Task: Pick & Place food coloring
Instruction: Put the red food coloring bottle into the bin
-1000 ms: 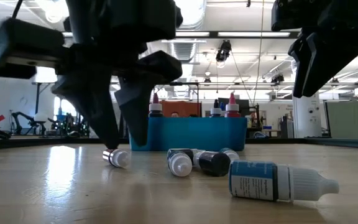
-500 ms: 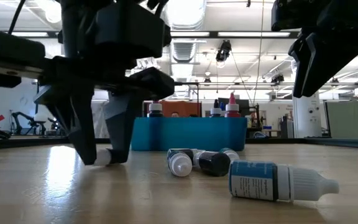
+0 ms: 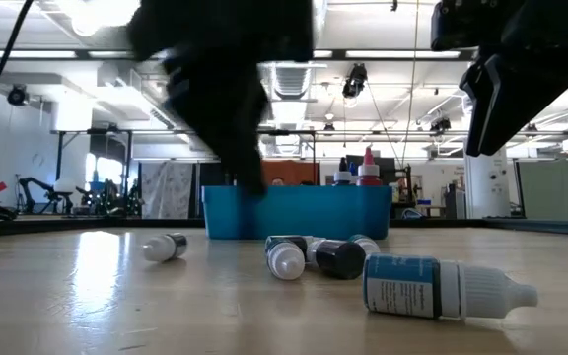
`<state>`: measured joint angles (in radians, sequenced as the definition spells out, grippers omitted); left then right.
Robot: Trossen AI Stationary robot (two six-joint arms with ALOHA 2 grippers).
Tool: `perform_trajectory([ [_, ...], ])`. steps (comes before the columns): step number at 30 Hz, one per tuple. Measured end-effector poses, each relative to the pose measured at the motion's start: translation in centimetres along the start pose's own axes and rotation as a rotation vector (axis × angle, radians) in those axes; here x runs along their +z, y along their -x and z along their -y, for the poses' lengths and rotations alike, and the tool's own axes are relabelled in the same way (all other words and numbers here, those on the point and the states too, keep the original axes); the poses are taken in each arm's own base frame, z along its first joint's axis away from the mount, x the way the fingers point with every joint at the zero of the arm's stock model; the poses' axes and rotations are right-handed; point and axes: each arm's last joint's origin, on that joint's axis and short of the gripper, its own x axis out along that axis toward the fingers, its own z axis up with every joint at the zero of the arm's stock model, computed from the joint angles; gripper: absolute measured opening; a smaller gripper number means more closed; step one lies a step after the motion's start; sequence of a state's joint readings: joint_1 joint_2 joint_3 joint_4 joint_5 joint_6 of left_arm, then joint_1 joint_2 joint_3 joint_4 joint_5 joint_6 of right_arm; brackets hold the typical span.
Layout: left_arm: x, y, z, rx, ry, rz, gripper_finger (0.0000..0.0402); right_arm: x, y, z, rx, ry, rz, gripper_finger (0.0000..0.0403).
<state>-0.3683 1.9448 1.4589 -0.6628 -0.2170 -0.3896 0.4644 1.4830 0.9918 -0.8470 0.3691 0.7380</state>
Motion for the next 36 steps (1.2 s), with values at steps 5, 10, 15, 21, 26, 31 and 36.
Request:
perform_trajectory([
  [5, 1.1, 1.5, -1.2, 0.079, 0.782, -0.025, 0.0128, -0.4, -0.4, 0.2, -0.017, -0.031, -0.011, 0.0228],
  [10, -0.7, 0.4, 0.0, -0.020, 1.100, -0.191, 0.0128, -0.9, -0.9, 0.4, -0.033, -0.070, -0.026, 0.0228],
  [15, -2.1, -0.3, 1.4, -0.043, 1.204, -0.240, 0.0128, -1.1, -1.1, 0.5, -0.041, -0.059, -0.029, 0.0228],
  [21, -3.0, -0.2, 1.8, 0.030, 1.288, -0.236, 0.0128, -1.0, -1.0, 0.6, -0.073, -0.054, 0.003, 0.0228],
  [26, -3.3, -0.2, 1.4, 0.106, 1.334, -0.211, 0.0128, -1.0, -1.1, 0.6, -0.090, -0.051, 0.019, 0.0228],
  [31, -2.9, -0.3, 1.4, 0.085, 1.372, -0.165, 0.0128, -1.0, -1.1, 0.7, -0.095, -0.037, 0.023, 0.0228],
  [36, -2.9, -0.8, 1.6, 0.097, 1.407, -0.133, 0.0128, -1.0, -1.1, 0.7, -0.100, -0.026, 0.026, 0.0228],
])
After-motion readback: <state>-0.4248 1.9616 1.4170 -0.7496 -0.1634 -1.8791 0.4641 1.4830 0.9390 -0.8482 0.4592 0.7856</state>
